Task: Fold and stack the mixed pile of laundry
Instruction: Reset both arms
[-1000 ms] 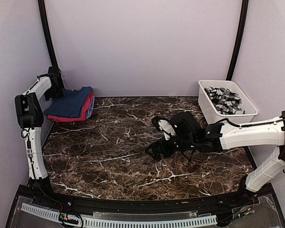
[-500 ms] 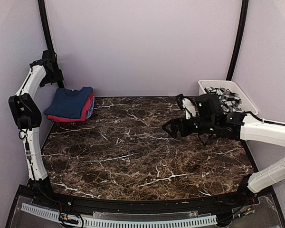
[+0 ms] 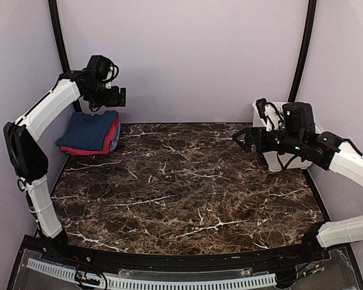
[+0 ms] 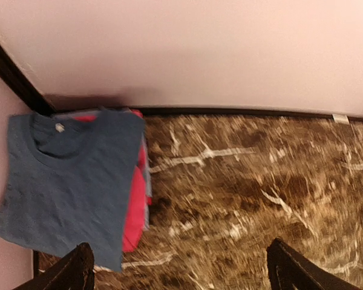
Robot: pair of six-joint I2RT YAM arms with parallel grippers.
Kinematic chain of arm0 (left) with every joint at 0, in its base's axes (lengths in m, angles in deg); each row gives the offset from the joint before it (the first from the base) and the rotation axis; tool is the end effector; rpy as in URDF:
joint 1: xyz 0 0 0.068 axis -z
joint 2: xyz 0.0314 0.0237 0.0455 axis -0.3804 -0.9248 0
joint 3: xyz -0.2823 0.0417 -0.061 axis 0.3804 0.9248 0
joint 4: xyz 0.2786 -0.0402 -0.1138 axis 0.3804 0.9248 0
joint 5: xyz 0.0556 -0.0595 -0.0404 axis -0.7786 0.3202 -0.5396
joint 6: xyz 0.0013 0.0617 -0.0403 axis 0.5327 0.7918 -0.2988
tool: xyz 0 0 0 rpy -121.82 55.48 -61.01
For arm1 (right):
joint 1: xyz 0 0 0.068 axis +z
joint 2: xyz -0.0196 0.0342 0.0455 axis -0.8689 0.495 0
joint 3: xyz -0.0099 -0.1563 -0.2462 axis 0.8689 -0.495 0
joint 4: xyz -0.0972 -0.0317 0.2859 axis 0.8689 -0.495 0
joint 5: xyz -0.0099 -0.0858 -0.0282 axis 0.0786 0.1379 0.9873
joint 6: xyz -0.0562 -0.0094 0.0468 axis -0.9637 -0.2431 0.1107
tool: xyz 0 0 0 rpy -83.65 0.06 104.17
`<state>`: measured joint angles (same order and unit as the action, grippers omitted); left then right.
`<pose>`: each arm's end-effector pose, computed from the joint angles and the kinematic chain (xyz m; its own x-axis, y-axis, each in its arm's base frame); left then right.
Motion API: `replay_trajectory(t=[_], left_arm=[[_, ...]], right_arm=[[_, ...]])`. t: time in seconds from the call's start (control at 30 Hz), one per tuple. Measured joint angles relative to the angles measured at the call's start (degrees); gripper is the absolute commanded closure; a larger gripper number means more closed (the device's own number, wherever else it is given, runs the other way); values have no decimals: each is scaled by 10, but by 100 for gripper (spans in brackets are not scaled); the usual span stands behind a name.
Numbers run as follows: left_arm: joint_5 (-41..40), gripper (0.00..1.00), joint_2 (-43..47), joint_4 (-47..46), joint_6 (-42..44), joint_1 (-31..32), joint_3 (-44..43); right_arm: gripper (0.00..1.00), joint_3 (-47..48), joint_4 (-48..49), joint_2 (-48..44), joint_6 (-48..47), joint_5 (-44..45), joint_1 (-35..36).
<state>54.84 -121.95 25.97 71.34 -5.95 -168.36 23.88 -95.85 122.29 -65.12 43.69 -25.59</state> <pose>0.4766 -0.1245 0.4198 -0.5785 -0.0831 -0.8115 -0.0640 0.9964 -0.0564 0.2496 0.1759 0.3431 -0.4978 0.0379 -0.8665 -0.4642 0.8323 0.3031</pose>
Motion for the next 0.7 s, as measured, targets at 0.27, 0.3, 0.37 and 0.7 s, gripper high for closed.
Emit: replay_trajectory(t=[0.27, 0.3, 0.37, 0.7], left_arm=[[146, 1, 197, -172, -68, 61, 452], [155, 1, 218, -188, -78, 64, 495], [161, 1, 249, -209, -92, 78, 556], [162, 1, 282, -283, -143, 148, 660]], right_arm=[[1, -115, 5, -28, 43, -69, -1], [1, -132, 7, -28, 49, -79, 0], [1, -161, 17, -27, 62, -97, 0], [1, -216, 87, -6, 105, -137, 14]])
